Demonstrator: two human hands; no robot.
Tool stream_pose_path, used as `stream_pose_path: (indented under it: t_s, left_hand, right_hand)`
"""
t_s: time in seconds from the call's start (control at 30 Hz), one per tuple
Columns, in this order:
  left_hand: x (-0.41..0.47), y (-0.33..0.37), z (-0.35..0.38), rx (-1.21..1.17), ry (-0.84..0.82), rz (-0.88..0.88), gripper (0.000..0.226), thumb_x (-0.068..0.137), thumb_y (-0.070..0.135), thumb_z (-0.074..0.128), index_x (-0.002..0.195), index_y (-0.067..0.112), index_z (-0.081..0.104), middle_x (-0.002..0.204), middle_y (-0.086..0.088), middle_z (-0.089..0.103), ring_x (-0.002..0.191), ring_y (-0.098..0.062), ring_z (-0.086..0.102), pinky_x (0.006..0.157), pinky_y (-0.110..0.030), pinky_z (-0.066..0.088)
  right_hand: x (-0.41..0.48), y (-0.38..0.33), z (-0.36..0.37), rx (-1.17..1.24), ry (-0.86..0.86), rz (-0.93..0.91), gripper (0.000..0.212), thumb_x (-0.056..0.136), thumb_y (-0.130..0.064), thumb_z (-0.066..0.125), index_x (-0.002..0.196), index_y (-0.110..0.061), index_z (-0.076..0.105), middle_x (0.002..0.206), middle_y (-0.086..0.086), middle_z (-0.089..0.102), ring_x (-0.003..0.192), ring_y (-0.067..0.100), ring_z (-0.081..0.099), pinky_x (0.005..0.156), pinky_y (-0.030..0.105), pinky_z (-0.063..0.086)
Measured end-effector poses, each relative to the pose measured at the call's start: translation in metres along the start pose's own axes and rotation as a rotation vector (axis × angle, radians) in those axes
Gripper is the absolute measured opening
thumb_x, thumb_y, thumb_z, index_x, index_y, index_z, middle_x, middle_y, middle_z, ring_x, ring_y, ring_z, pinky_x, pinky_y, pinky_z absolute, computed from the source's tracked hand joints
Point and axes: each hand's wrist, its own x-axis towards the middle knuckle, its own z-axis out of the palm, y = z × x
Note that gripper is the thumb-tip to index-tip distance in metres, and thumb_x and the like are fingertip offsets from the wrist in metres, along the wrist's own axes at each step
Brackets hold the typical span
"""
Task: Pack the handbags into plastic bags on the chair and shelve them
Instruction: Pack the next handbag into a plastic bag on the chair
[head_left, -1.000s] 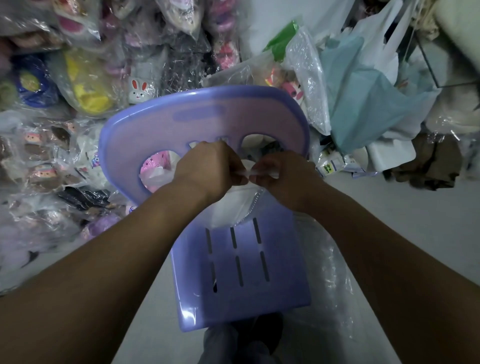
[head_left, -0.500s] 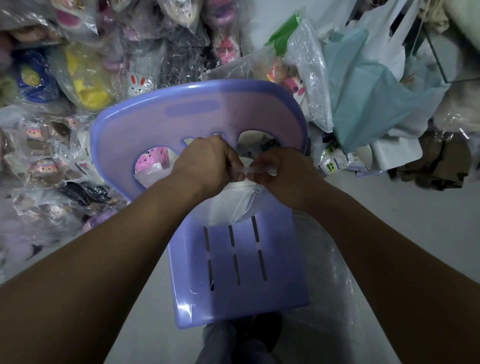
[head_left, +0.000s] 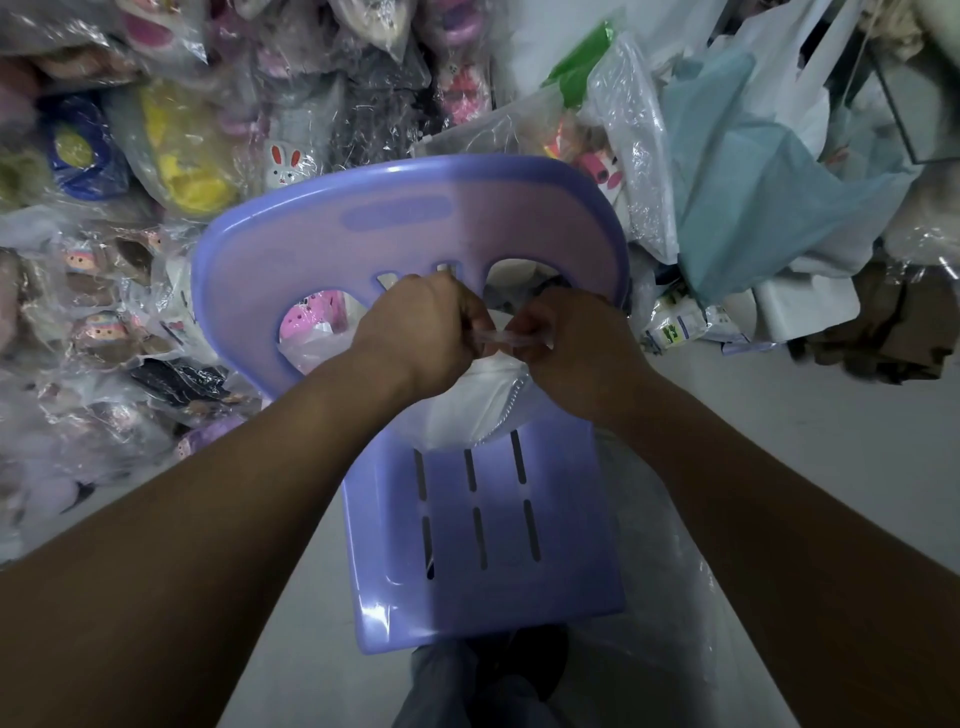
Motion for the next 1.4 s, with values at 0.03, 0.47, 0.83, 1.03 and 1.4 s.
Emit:
stream_pose_path:
  t_s: [0.03,0.47,0.83,1.03,1.4]
  left_hand:
    - [-0.001,-0.002,-0.001,-0.012,0.002,-0.003,0.008,0.085,0.026,0.075,0.091,0.03,0.08,0.091,-0.003,0.076,0.086,-0.029,0.068,0.077,-0.041,0.055]
    - [-0.017,-0.024,0.0,0.038,0.026,-0.011,0.016,0.083,0.015,0.065,0.082,0.03,0.074,0.087,0.001,0.076,0.084,-0.03,0.067,0.073,-0.041,0.057]
    - [-0.032,-0.016,0.002,0.109,0.058,0.021,0.019,0.085,0.011,0.061,0.089,0.026,0.07,0.093,0.0,0.072,0.086,-0.033,0.065,0.065,-0.031,0.048]
    - [-0.032,-0.015,-0.001,0.095,0.085,0.027,0.015,0.091,0.034,0.066,0.104,0.029,0.071,0.102,-0.001,0.072,0.096,-0.031,0.065,0.076,-0.038,0.054]
    - [-0.041,-0.025,-0.004,0.149,0.083,-0.007,0.02,0.087,0.014,0.061,0.097,0.028,0.071,0.095,-0.005,0.071,0.088,-0.035,0.066,0.071,-0.041,0.056]
  right_hand:
    - [0.0,0.001,0.001,-0.004,0.008,-0.018,0.007,0.09,-0.016,0.068,0.089,-0.019,0.074,0.093,-0.001,0.073,0.096,0.025,0.066,0.085,0.036,0.051]
    - [-0.001,-0.004,-0.002,0.053,-0.106,-0.062,0.016,0.083,-0.011,0.059,0.074,-0.023,0.059,0.082,0.0,0.071,0.088,0.022,0.071,0.085,0.036,0.057]
    - [-0.015,-0.012,-0.003,-0.078,-0.044,-0.117,0.025,0.081,-0.029,0.075,0.105,-0.021,0.069,0.105,-0.001,0.07,0.101,0.021,0.065,0.087,0.03,0.05]
    - [-0.005,-0.016,0.011,-0.056,-0.063,-0.154,0.011,0.095,-0.013,0.064,0.1,-0.013,0.073,0.097,-0.001,0.072,0.096,0.016,0.065,0.065,0.003,0.032]
    - [-0.008,-0.023,0.016,0.021,0.006,-0.22,0.016,0.089,-0.028,0.071,0.098,-0.015,0.07,0.096,0.001,0.068,0.087,0.017,0.062,0.08,0.031,0.049]
